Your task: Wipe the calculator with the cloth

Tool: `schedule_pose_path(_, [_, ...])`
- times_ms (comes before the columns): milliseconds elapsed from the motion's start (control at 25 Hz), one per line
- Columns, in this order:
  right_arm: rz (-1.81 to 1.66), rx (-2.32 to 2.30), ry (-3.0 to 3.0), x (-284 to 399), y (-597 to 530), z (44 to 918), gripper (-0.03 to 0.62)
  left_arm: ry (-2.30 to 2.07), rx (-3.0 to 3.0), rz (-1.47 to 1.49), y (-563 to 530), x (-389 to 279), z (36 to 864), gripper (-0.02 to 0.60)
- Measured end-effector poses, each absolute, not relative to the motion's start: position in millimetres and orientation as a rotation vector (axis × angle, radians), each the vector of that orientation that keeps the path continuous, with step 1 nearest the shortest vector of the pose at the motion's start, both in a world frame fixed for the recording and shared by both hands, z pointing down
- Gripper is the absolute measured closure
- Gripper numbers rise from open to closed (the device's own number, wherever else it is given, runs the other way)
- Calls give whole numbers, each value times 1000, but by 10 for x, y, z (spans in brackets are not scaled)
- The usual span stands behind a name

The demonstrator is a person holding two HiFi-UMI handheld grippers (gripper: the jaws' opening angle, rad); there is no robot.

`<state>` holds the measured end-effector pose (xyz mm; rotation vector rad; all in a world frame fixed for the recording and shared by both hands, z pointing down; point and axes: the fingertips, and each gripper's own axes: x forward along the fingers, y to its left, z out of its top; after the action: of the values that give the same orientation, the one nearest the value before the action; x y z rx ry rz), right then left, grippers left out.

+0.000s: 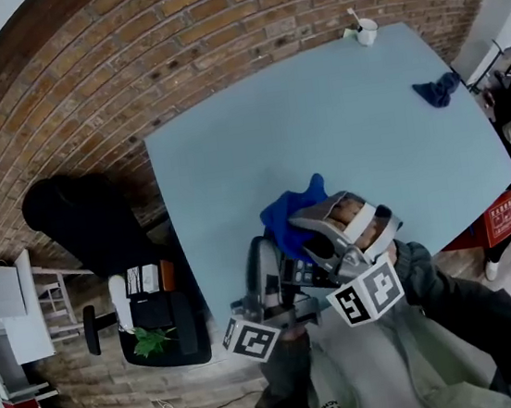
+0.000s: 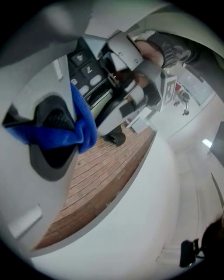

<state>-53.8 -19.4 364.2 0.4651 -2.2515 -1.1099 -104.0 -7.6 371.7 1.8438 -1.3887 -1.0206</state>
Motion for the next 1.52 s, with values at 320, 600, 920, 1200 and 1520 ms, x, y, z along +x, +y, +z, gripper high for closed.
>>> schedule_pose_path(320, [-1020, 21, -2422, -496, 736, 3779, 546, -1431, 1737, -1158, -23, -1383, 3716, 543])
schedule_pose_path(600, [-848, 401, -2353, -12, -79, 3810, 546, -1426, 1724, -1220, -8, -1463, 3631, 538])
schedule_pose_path(920, [-967, 338, -2359, -346, 198, 3756, 546, -1432, 1722, -1183, -37, -1400, 3716, 538])
schedule_pose_path(1200, [-833, 148, -2429, -131, 482, 3988, 546, -1444, 1677, -1215, -1, -1590, 3810, 538])
schedule_pose_path(1520, [-780, 495, -2331, -40, -254, 3920, 546, -1355, 1719, -1179, -92, -1320, 3814, 537])
